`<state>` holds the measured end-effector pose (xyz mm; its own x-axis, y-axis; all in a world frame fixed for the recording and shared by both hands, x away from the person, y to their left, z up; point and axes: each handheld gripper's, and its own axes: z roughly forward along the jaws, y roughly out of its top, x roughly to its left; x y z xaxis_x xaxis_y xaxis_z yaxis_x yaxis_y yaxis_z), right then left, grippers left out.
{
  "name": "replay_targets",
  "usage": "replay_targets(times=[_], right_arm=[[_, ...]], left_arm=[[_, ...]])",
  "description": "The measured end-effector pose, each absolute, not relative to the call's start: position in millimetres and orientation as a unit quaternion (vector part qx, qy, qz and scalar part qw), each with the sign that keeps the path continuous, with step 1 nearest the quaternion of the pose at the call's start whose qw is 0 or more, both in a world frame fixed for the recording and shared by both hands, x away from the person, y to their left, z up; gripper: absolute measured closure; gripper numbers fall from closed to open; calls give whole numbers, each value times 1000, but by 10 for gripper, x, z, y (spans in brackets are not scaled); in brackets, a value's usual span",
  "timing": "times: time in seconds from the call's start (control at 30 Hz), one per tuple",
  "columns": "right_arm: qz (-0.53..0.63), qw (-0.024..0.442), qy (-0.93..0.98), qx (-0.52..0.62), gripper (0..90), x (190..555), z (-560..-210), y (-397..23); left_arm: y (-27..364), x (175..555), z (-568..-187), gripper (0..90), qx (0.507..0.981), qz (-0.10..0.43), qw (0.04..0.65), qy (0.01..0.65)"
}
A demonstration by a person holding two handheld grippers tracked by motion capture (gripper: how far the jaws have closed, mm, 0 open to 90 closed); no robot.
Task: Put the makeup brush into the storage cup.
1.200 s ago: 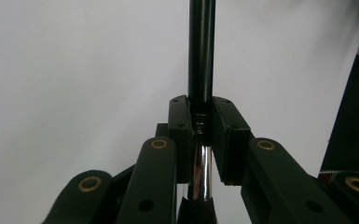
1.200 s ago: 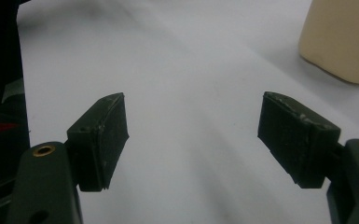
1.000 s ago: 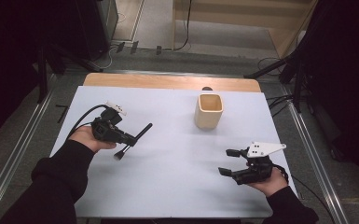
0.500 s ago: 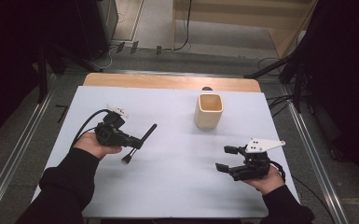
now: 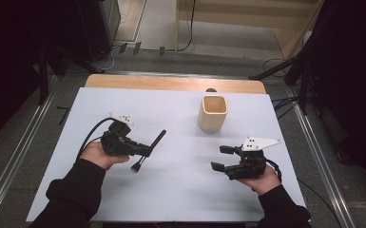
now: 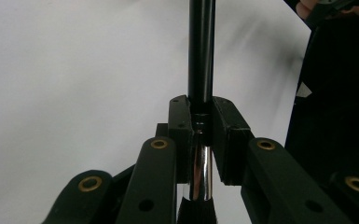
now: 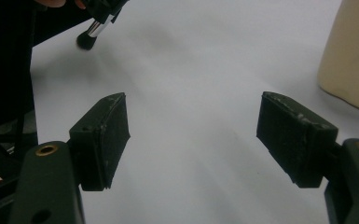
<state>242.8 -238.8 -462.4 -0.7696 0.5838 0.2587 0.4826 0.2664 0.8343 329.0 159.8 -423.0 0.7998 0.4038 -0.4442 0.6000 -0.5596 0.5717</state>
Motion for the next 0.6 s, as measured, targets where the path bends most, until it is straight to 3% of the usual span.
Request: replay_targets(times=[0.6], right_arm=[[491, 34, 823, 284, 281, 2527, -4612, -2212]], left_arm=[[1308, 3248, -4193, 798, 917, -137, 316, 203]])
